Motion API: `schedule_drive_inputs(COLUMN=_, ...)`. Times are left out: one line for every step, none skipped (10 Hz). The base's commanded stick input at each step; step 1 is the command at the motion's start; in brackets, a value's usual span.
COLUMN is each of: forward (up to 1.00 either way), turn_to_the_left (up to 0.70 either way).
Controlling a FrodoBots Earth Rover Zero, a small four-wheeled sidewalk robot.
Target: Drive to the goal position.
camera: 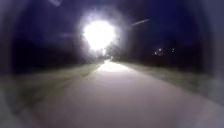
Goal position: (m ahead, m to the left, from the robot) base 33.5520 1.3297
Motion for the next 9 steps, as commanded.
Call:
schedule_drive_inputs(forward=1.00, turn_to_the_left=-0.05)
schedule_drive_inputs(forward=1.00, turn_to_the_left=-0.05)
schedule_drive_inputs(forward=1.00, turn_to_the_left=-0.05)
schedule_drive_inputs(forward=1.00, turn_to_the_left=-0.04)
schedule_drive_inputs(forward=1.00, turn_to_the_left=-0.04)
schedule_drive_inputs(forward=1.00, turn_to_the_left=-0.04)
schedule_drive_inputs(forward=1.00, turn_to_the_left=-0.03)
schedule_drive_inputs(forward=1.00, turn_to_the_left=0.00)
schedule_drive_inputs(forward=1.00, turn_to_the_left=0.00)
